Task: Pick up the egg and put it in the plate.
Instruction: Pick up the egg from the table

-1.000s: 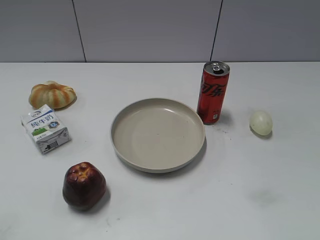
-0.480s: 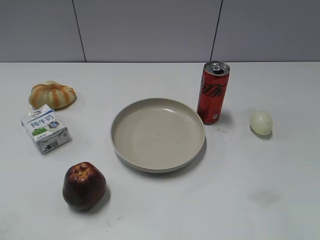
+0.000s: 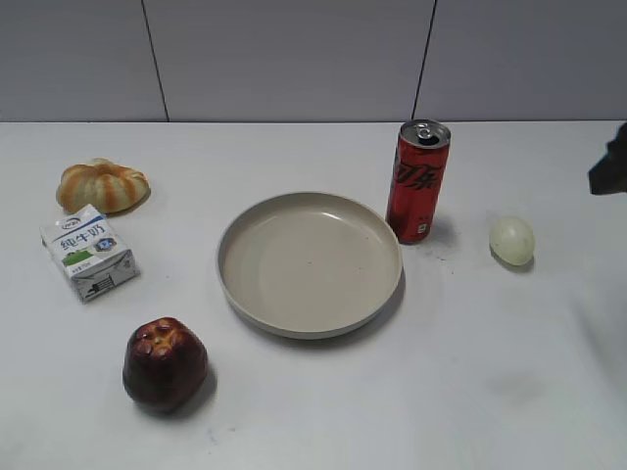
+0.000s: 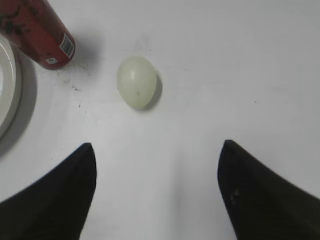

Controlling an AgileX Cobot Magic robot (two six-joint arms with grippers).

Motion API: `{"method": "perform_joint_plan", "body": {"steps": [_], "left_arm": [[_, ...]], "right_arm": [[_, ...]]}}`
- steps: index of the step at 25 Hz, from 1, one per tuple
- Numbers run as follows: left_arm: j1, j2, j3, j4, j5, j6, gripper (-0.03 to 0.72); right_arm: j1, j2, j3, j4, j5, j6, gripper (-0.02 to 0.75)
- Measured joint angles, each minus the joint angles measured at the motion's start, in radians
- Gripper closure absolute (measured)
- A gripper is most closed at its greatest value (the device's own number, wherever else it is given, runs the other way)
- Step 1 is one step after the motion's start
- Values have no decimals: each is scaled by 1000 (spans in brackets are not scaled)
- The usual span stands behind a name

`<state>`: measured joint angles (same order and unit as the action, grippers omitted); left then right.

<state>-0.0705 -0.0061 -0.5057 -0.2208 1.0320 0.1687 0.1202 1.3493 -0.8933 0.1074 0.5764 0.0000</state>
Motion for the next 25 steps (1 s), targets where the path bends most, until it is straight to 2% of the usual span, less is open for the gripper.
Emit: {"method": "perform_joint_plan", "body": {"steps": [4,11,25], "left_arm": [[0,0,0,0,0,-1,454],[0,0,0,0,0,1,454],[0,0,0,0,0,-1,454]], "right_arm": [[5,206,-139,66,-1,-21,187],[48,475,-309,77,33,-46,187],[50,644,-336,19,19,-51,188]]}}
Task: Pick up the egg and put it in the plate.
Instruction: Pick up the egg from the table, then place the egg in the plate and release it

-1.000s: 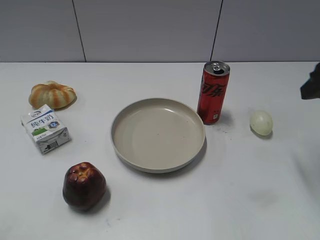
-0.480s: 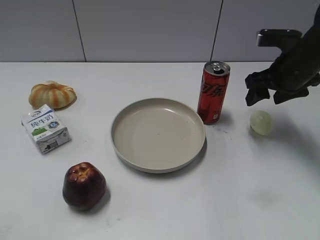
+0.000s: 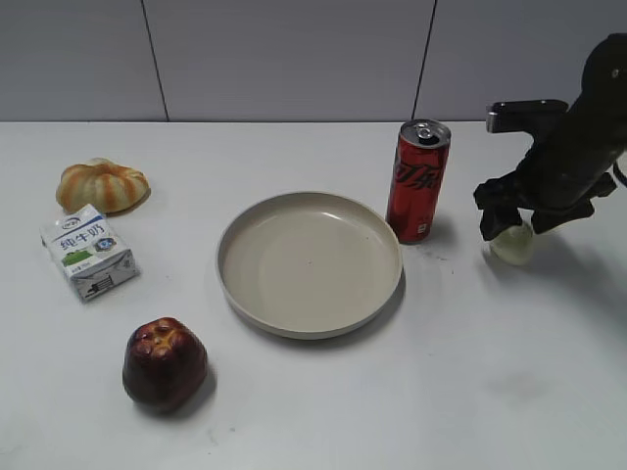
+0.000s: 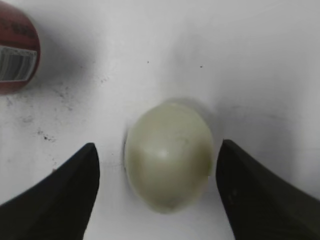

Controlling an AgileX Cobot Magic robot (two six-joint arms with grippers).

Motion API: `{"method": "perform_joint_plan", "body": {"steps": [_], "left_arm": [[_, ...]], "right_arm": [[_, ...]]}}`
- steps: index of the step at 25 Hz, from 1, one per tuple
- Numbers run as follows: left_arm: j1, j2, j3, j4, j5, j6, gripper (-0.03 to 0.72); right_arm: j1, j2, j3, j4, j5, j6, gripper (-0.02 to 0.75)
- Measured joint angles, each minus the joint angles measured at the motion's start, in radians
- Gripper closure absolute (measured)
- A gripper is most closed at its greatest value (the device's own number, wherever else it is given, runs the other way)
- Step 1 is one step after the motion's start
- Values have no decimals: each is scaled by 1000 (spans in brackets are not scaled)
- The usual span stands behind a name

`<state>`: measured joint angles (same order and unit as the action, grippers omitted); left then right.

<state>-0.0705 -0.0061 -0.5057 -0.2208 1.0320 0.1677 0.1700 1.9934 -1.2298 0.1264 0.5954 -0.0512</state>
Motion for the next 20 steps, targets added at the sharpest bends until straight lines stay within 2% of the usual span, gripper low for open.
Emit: {"method": "perform_joint_plan", "body": {"steps": [6,9,13,20], "left_arm": [[0,0,0,0,0,2,454],[0,0,0,0,0,0,454],[0,0,0,0,0,0,454],[0,0,0,0,0,0,454]], "right_arm": [[0,53,0,-12,-44,2,203],[0,61,0,-14,-41,6,299],[0,61,-4,-12,-2,11,298],[23,-20,-23,23,158,14,297]]}}
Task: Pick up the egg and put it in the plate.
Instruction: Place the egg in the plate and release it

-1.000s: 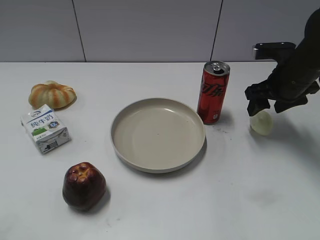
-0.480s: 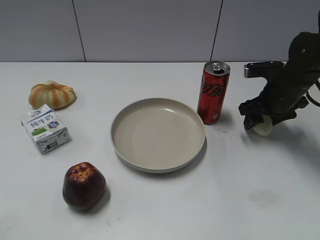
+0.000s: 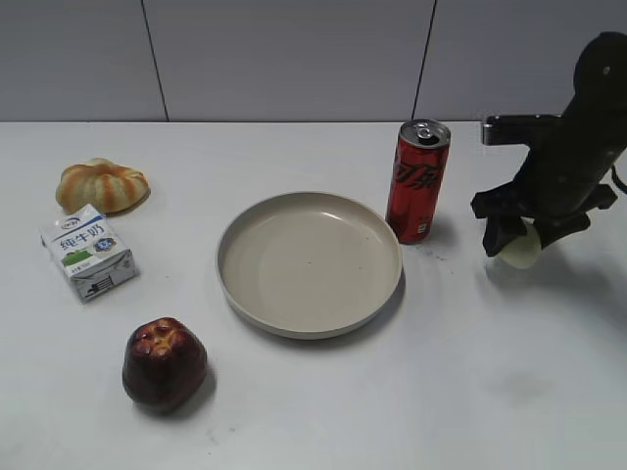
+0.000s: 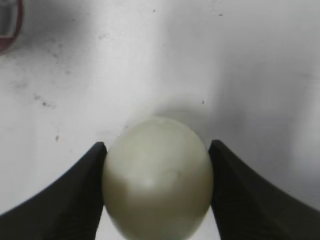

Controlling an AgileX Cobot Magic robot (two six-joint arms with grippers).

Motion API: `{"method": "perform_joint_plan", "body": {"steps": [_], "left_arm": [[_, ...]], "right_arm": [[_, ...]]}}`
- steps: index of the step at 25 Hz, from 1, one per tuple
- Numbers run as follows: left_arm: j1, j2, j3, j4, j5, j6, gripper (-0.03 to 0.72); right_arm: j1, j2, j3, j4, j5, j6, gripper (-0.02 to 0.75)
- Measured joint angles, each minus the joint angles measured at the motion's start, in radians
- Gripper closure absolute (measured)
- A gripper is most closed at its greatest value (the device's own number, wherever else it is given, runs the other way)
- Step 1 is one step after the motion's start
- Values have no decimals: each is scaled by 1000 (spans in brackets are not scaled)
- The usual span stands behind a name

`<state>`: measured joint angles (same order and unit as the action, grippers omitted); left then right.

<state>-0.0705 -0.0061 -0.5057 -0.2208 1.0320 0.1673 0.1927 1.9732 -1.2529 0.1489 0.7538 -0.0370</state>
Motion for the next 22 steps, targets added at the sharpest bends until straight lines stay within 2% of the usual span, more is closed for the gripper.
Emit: {"method": "perform_joint_plan", "body": {"steps": [2,6,8,12,16,22], "left_arm": [[0,0,0,0,0,1,454],[0,0,0,0,0,0,454],[0,0,0,0,0,2,454],[0,0,0,0,0,1,454],[0,0,0,0,0,0,454],[0,0,0,0,0,0,454]], "right_arm": [[47,-62,-3,1,37,0,297],[205,-167,-5,5,44,0,297],[294,-181,-5,11,0,0,297],[410,-165,-5,17,-159,0,297],[442,-104,-5,23,-288,-2,298],[442,0,-5,24,-329,-4,283]]}}
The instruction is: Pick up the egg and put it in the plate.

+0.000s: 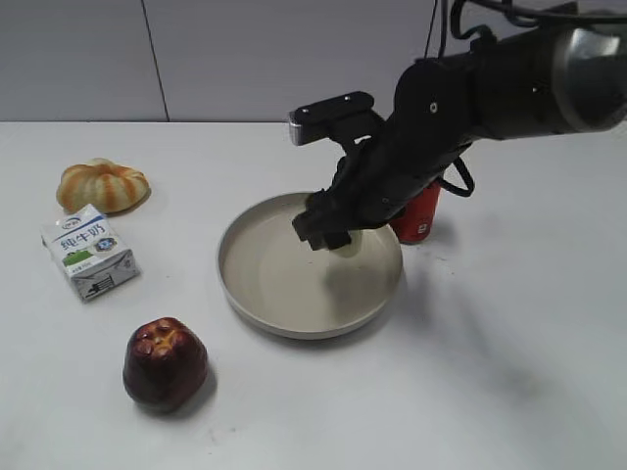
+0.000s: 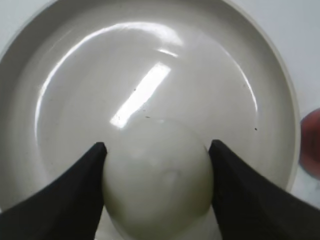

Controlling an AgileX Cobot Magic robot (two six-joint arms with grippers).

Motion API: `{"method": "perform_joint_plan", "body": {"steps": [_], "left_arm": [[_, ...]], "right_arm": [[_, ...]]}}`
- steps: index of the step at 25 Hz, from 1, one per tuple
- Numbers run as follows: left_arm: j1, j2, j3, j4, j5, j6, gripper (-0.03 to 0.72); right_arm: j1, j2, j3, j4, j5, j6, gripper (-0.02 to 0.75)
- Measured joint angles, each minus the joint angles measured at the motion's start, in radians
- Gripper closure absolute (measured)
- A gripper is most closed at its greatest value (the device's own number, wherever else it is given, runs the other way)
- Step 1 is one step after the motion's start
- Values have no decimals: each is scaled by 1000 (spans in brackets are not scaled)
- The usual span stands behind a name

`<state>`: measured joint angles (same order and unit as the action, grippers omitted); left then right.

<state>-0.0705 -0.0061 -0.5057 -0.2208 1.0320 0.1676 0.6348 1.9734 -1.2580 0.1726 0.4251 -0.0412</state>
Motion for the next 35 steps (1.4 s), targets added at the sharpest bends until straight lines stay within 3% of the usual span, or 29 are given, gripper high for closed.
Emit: {"method": "perform_joint_plan", "body": {"steps": [4,8,18,24,35], "left_arm": [[0,0,0,0,0,-1,454],[0,0,0,0,0,0,454],[0,0,0,0,0,1,454],[0,0,0,0,0,0,454],[0,0,0,0,0,0,454]], "right_arm": [[0,13,0,0,-4,-12,144],[0,13,-26,0,41,-16,108],[-46,14,-440,-5,677,-24,122],[-240,13,-622,-5,774,-31,134],[-600,-25,-546,-85,782,0,145]]}}
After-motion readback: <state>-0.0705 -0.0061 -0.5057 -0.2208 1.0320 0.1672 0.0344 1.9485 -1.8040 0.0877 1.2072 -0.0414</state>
